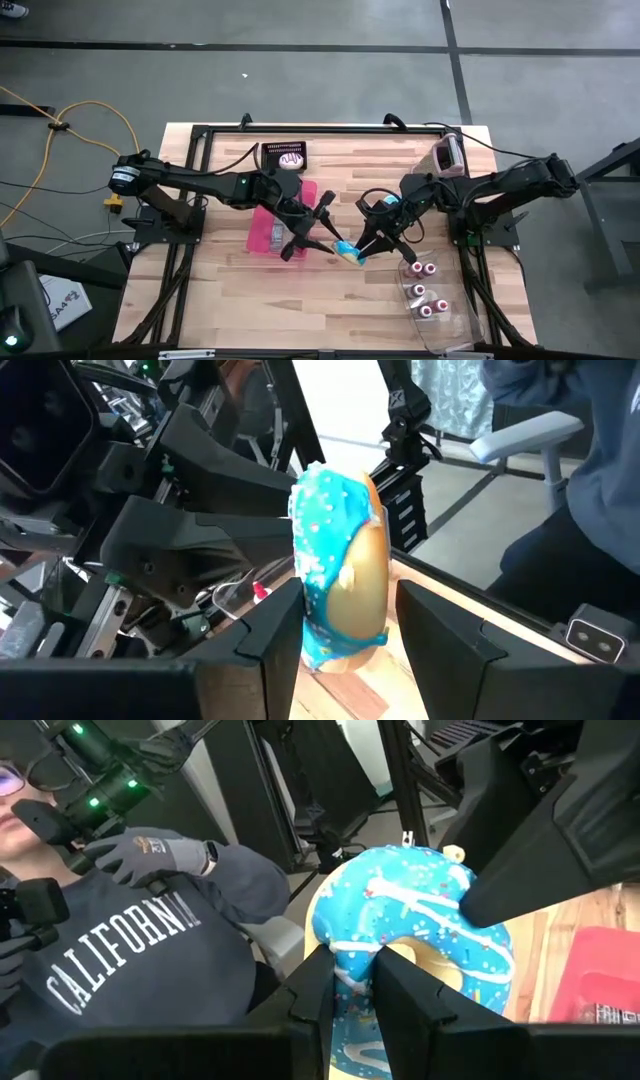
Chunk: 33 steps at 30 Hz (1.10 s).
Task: Pick & Place Food Item
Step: Put the bottom blue donut into the black bin
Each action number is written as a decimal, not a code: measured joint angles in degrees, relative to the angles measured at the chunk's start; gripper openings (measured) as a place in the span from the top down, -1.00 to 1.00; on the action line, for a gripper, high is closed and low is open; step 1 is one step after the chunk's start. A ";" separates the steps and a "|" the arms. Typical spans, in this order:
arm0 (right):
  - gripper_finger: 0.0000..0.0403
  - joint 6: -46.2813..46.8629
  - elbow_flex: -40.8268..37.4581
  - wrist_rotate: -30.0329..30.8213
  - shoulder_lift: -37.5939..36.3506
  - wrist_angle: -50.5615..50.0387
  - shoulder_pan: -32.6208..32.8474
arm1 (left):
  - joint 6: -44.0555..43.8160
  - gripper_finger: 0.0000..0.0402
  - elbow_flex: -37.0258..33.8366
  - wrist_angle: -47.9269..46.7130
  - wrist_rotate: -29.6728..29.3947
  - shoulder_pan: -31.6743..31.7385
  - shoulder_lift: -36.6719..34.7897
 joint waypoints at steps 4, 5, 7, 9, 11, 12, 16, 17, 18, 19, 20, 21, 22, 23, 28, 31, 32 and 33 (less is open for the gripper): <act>0.73 -0.12 0.00 0.13 0.00 0.00 -0.02 | -0.09 0.23 0.00 0.47 -0.02 0.00 0.00; 0.73 -0.14 0.00 0.15 0.00 0.02 -0.02 | -0.41 0.23 0.00 0.69 -0.03 0.00 0.00; 0.73 -0.14 0.00 0.17 0.00 0.02 -0.02 | -0.86 0.23 0.00 0.88 -0.04 0.00 0.00; 0.73 -0.14 0.00 0.23 0.00 0.00 -0.02 | -1.08 0.23 0.00 1.27 -0.07 0.00 0.02; 0.73 -0.14 0.00 0.24 0.00 0.02 -0.02 | -1.29 0.23 0.00 1.29 -0.07 0.00 0.02; 0.73 -0.16 0.00 0.24 0.11 0.02 -0.02 | -1.39 0.23 0.00 1.29 -0.03 0.00 0.02; 0.73 -0.18 0.02 0.28 1.93 1.29 -0.06 | -1.79 0.23 0.00 1.36 0.60 0.00 0.04; 0.73 -0.16 0.02 0.25 2.56 1.64 -0.08 | -1.81 0.23 0.00 1.36 0.69 -0.02 0.04; 0.73 -0.16 0.03 0.17 3.44 2.49 -0.23 | -1.95 0.23 0.00 1.37 0.78 -0.02 0.04; 0.73 -0.11 0.10 -0.35 4.17 2.96 -0.44 | -2.13 0.23 0.00 1.37 0.85 -0.02 0.04; 0.73 0.17 0.10 -1.20 4.56 2.99 -0.68 | -2.21 0.23 0.00 1.35 0.87 -0.02 0.04; 0.73 0.32 0.04 -2.06 4.89 2.97 -0.88 | -2.41 0.23 0.00 1.29 0.87 -0.02 0.04; 0.73 0.36 0.02 -2.69 5.05 3.03 -1.01 | -2.89 0.23 0.00 1.25 0.86 -0.02 0.06; 0.73 0.32 0.02 -2.73 5.27 3.57 -1.12 | -3.43 0.23 0.00 1.22 0.87 -0.02 0.07; 0.73 0.49 0.04 -2.72 4.51 3.79 -1.12 | -3.86 0.23 0.00 0.42 0.85 -0.02 0.07; 0.73 0.61 0.04 -2.78 4.15 3.82 -1.18 | -3.86 0.23 0.02 -0.07 0.81 -0.03 0.07; 0.73 0.94 0.04 -2.77 4.07 3.63 -1.18 | -3.86 0.23 0.02 -0.48 0.82 -0.04 0.07; 0.73 0.97 0.04 -2.76 4.05 3.57 -1.18 | -3.85 0.23 0.02 -0.75 0.94 -0.04 0.07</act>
